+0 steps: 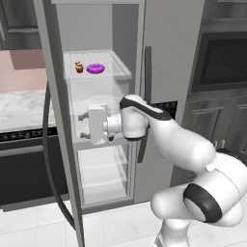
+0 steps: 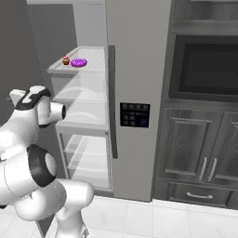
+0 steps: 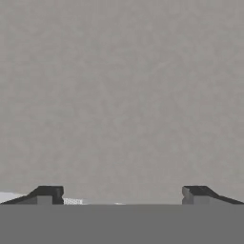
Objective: Take the cupcake and donut from the fridge and place them on the empty tray on the dining counter.
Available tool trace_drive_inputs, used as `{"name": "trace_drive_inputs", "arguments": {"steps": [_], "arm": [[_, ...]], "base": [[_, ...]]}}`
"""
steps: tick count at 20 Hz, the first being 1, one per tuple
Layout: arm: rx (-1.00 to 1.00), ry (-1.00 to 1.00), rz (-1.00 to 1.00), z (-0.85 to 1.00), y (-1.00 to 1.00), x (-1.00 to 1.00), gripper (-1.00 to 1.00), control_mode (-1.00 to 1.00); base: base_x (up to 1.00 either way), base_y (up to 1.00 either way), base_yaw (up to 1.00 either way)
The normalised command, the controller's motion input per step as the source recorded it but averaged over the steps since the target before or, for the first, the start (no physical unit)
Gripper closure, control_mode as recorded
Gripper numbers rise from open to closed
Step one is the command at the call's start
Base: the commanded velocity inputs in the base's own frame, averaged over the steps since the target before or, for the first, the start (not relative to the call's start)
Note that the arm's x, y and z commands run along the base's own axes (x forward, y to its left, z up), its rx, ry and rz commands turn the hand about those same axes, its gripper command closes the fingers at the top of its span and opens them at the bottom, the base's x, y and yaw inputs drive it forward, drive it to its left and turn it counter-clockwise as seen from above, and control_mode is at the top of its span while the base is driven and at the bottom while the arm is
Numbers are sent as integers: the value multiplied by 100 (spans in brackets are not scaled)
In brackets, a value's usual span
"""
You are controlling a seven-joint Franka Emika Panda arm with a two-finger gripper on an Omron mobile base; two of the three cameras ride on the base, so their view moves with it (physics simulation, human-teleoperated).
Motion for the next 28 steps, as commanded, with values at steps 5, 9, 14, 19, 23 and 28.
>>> {"name": "trace_drive_inputs", "arguments": {"steps": [5, 9, 14, 19, 23, 28], "arm": [[-23, 9, -2, 61, -100, 0, -100, -100], [-45, 6, -8, 38, -100, 26, -100, -100], [-67, -4, -17, 4, -96, 9, -100, -100], [-68, -8, -20, 0, -97, 3, -100, -100], [-47, -9, -2, 0, -83, -17, -100, -100], [-40, -33, 10, -1, -15, -32, -100, -100]], "base": [[0, 0, 0], [0, 0, 0], [0, 0, 0], [0, 0, 0], [0, 0, 0], [0, 0, 0]]}}
